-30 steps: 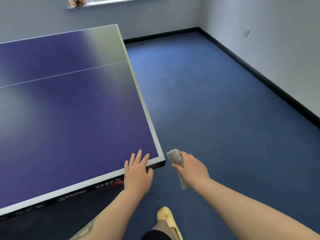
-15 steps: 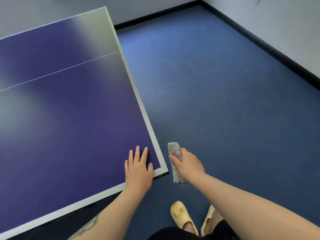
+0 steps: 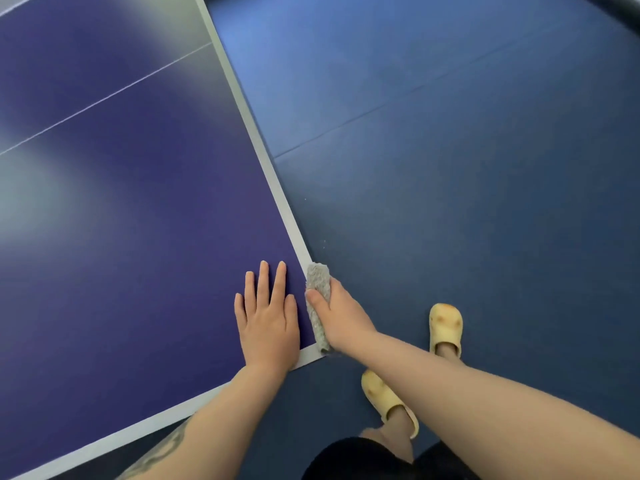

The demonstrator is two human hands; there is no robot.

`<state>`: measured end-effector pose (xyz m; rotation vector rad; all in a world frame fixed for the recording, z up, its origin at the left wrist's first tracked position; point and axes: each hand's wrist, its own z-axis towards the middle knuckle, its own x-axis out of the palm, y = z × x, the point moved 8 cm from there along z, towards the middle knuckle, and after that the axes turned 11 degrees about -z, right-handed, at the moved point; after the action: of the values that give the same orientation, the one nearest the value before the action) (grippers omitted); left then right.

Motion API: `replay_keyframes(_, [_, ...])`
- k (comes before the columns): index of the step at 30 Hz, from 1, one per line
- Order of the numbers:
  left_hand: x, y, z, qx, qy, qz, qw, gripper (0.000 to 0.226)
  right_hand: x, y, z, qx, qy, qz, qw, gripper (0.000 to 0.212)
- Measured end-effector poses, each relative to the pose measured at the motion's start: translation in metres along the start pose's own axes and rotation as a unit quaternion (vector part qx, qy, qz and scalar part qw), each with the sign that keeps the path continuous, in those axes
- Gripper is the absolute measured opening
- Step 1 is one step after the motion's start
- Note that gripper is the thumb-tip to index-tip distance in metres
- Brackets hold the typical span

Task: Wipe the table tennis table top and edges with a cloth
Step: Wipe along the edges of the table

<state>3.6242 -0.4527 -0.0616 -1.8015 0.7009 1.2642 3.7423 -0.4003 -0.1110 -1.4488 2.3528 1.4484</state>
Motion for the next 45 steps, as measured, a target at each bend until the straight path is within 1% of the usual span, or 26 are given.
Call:
replay_keyframes(3, [-0.006,0.006,0.029,-0.012,-0.004,-0.009,1.000,0.057,0.006,0.007,0.017,-0.006,-0.007,0.051,0.999,0.062])
replay_keyframes(6, [-0.012,0.008,0.063,-0.035,-0.009,-0.029,0.999,0.055,0.017,-0.007,-0.003,-0.015,-0.004,0.083,0.996,0.062])
replay_keyframes(9, [-0.016,0.009,0.085,-0.076,-0.026,-0.039,0.996,0.056,0.021,-0.015,-0.011,-0.017,0.017,0.093,0.995,0.065])
replay_keyframes(12, [-0.017,0.008,0.086,-0.083,-0.054,-0.036,0.994,0.055,0.011,0.008,0.028,-0.019,0.018,0.094,0.995,0.066])
replay_keyframes(15, [-0.018,0.008,0.086,-0.079,-0.068,-0.042,0.994,0.055,-0.004,0.038,0.063,-0.024,0.001,0.100,0.995,0.061])
replay_keyframes(17, [-0.021,0.008,0.085,-0.077,-0.079,-0.046,0.993,0.058,-0.005,0.038,0.054,-0.021,-0.006,0.102,0.995,0.059])
replay_keyframes(19, [-0.021,0.008,0.084,-0.075,-0.083,-0.044,0.993,0.061,0.000,0.027,0.024,-0.019,-0.008,0.076,0.997,0.060])
replay_keyframes(21, [-0.021,0.008,0.085,-0.076,-0.083,-0.038,0.993,0.061,0.001,0.018,0.010,-0.008,0.004,0.064,0.998,0.063])
replay_keyframes(24, [-0.021,0.008,0.085,-0.079,-0.087,-0.045,0.992,0.059,-0.001,0.033,0.046,-0.009,0.009,0.068,0.998,0.063])
replay_keyframes(28, [-0.021,0.008,0.085,-0.080,-0.092,-0.051,0.991,0.057,-0.016,0.072,0.100,-0.030,-0.004,0.092,0.995,0.054])
replay_keyframes(30, [-0.021,0.008,0.084,-0.081,-0.092,-0.053,0.991,0.057,-0.015,0.066,0.088,-0.019,0.010,0.087,0.996,0.057])
replay_keyframes(34, [-0.021,0.008,0.085,-0.083,-0.092,-0.051,0.991,0.057,-0.006,0.036,0.034,-0.001,0.039,0.070,0.997,0.066])
replay_keyframes(36, [-0.021,0.007,0.085,-0.083,-0.094,-0.049,0.991,0.057,-0.008,0.040,0.050,0.000,0.041,0.065,0.997,0.066])
replay_keyframes(41, [-0.020,0.007,0.085,-0.084,-0.087,-0.044,0.992,0.056,-0.022,0.089,0.126,-0.022,0.010,0.076,0.997,0.061])
replay_keyframes(43, [-0.020,0.007,0.085,-0.081,-0.086,-0.041,0.992,0.055,-0.022,0.087,0.127,-0.021,0.002,0.081,0.996,0.060])
replay_keyframes(45, [-0.020,0.010,0.085,-0.081,-0.088,-0.044,0.992,0.056,-0.019,0.073,0.100,-0.019,0.021,0.073,0.997,0.064])
